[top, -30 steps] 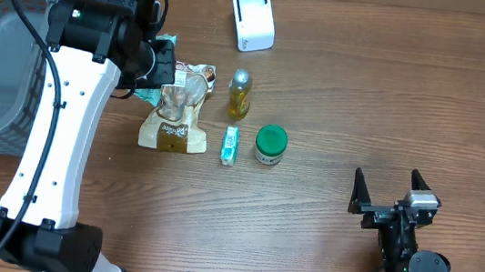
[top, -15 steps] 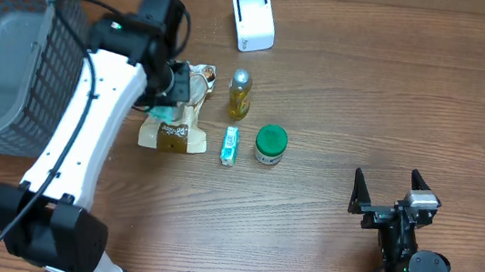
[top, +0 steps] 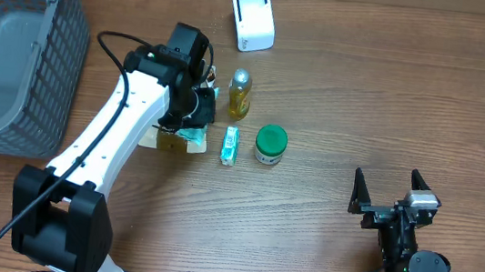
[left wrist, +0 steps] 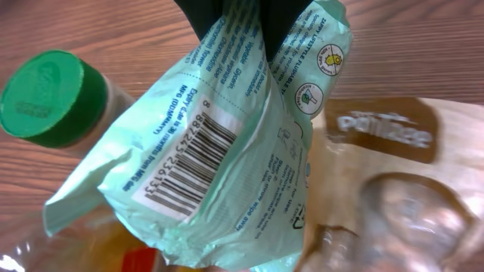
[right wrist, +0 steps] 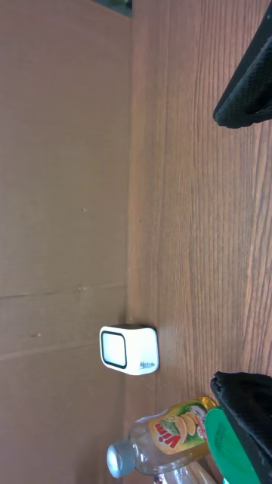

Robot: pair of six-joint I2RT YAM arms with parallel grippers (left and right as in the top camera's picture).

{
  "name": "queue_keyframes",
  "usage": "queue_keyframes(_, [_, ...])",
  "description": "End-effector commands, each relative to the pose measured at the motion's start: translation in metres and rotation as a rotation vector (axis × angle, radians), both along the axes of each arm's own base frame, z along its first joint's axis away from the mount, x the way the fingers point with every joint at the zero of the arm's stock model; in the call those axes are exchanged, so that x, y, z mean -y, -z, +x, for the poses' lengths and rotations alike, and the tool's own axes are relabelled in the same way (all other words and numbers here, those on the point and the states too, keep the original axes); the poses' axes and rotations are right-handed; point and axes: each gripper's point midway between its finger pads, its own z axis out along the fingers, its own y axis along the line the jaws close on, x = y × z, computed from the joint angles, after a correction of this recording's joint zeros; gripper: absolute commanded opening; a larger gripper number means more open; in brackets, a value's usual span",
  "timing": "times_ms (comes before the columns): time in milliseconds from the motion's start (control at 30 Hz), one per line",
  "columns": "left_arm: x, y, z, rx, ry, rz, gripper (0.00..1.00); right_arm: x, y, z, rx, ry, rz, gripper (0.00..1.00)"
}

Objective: Scan the item barcode
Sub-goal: 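Lift the wipes pack and carry it toward the table center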

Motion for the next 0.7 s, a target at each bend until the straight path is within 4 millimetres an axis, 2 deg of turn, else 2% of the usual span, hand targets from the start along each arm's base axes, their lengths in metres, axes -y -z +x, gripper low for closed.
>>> queue_keyframes(0, [0.012, 0.012, -0.012, -0.061, -0.057, -0.061, 0.04, -0.001, 0.004, 0.000, -0.004, -0.002, -0.001, 1.00])
queue_keyframes(133, [0.012, 0.029, -0.017, -0.066, -0.054, -0.046, 0.04, -0.001, 0.004, 0.000, -0.004, -0.002, -0.001, 1.00])
queue_keyframes(400, [-0.015, 0.043, -0.018, -0.046, -0.081, 0.104, 0.05, -0.001, 0.004, 0.000, -0.004, -0.002, -0.001, 1.00])
queue_keyframes(667, [-0.084, 0.038, -0.006, 0.025, -0.170, 0.416, 0.06, -0.001, 0.004, 0.000, -0.004, -0.002, -0.001, 1.00])
